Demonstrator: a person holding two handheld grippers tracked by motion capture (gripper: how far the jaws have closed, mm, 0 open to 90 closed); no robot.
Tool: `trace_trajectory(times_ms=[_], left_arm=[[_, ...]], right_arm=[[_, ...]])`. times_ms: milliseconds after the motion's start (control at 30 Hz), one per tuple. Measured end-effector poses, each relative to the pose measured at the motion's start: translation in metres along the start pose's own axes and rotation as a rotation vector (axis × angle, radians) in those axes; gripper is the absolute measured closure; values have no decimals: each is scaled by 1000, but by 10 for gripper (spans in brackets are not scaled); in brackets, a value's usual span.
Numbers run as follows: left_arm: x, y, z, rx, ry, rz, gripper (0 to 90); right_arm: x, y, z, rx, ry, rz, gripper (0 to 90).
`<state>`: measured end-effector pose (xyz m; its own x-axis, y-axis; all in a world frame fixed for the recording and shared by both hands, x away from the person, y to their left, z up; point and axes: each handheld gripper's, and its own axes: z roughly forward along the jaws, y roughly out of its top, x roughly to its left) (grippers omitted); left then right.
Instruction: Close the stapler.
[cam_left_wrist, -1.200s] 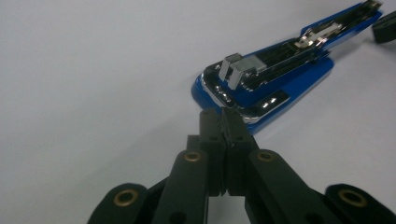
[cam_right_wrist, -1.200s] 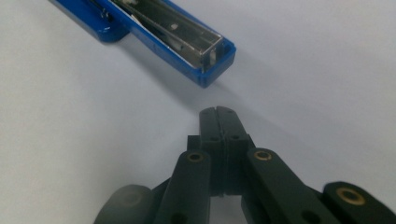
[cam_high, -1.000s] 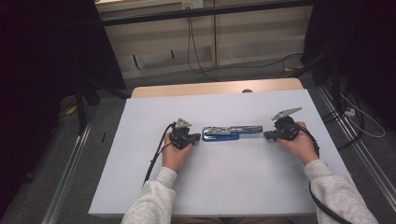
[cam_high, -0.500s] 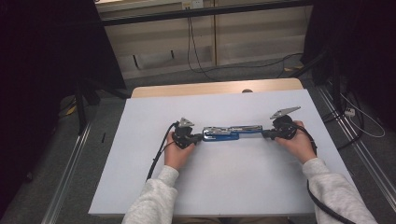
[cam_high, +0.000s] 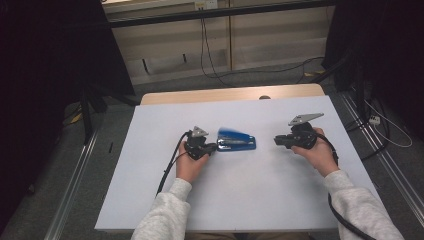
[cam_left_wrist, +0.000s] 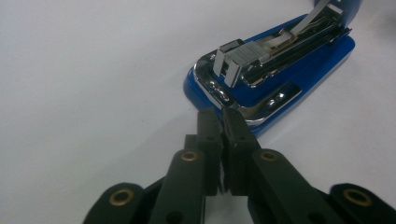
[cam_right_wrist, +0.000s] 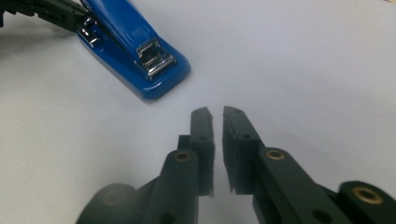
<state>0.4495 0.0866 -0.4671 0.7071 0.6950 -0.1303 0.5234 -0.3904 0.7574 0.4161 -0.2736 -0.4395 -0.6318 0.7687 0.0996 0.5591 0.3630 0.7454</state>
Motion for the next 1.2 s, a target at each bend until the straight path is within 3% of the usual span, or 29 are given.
trace_trajectory(times_ms=[33, 100, 167, 300, 367, 433, 667, 900, 1200], left_arm=[[2, 0, -1, -4, -3, -10, 769], [3, 0, -2, -9, -6, -33, 655], [2, 0, -5, -10, -3, -43, 549], [-1, 0, -16, -21, 2, -11, 391], [0, -1, -25, -47, -17, -19, 370], [3, -2, -34, -68, -23, -39, 292], [10, -8, -53, -124, -48, -72, 222], [9, -12, -69, -130, -53, -39, 161], [9, -23, -82, -132, -57, -25, 104]], right_arm=[[0, 0, 0, 0, -3, -1, 775], [2, -2, 1, -9, 26, -4, 700], [3, -4, 1, 4, 26, 15, 642], [8, -9, -1, 13, 48, 44, 501], [11, -10, -5, -3, 48, 65, 432], [13, -13, -8, -19, 51, 87, 370], [25, -24, -18, -10, 37, 69, 263], [29, -32, -29, -28, 35, 83, 197], [32, -41, -40, -26, 37, 93, 156]])
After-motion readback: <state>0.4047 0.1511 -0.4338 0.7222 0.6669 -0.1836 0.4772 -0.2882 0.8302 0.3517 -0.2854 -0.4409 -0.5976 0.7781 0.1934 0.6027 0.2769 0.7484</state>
